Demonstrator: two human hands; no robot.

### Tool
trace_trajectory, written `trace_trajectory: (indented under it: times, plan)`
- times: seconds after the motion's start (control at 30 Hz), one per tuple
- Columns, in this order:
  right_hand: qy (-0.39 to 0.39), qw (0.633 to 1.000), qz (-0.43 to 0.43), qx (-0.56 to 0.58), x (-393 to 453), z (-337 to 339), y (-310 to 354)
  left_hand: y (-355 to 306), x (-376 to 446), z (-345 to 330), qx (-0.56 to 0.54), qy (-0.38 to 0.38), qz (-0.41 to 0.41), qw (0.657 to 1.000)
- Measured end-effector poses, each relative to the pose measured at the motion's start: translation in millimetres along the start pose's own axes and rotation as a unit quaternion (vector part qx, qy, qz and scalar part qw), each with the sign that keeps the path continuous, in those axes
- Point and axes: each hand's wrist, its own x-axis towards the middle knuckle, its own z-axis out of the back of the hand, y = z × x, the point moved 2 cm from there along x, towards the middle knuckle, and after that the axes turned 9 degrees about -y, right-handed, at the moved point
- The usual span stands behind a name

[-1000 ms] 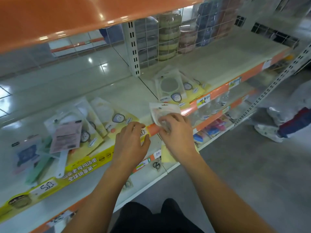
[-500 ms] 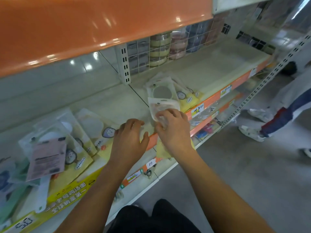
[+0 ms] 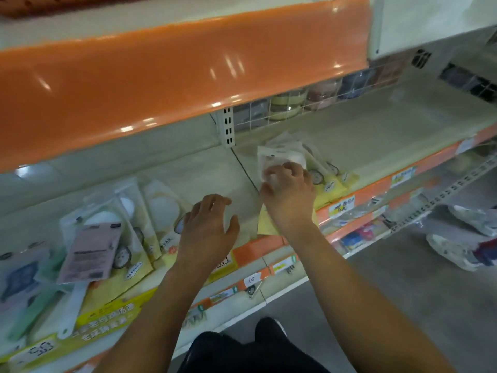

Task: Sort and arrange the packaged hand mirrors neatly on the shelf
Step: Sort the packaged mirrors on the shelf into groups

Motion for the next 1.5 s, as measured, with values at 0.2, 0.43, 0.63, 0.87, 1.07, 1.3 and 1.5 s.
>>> trace_trajectory:
  times: [0.2,0.43,0.63,0.87,1.07,1.3,1.5]
  plan:
    - [0.053,0.998,-0.012,-0.021,50,-11,-13,-16,13,-9,0.016,0.002,0.045,0.999]
    - [0.172,0.983,0.005,-0.068,64,-24,-27,-31,16,-19,0.037,-0.030,0.078,0.996]
    - [0.198,0.976,0.031,-0.085,66,-22,-34,-42,17,-27,0.058,-0.054,0.086,0.993]
    - [0.162,0.980,0.110,0.023,45,-13,-27,-44,7,-24,0.075,-0.069,0.132,0.986]
    - [0.218,0.951,0.196,0.093,10,-22,3,-32,-13,-7,0.120,-0.088,0.168,0.975]
    - [0.234,0.925,0.278,0.108,-33,-33,40,-1,-44,22,0.145,-0.106,0.213,0.961]
    - [0.254,0.920,0.282,0.103,-53,-43,74,33,-60,46,0.154,-0.115,0.227,0.955]
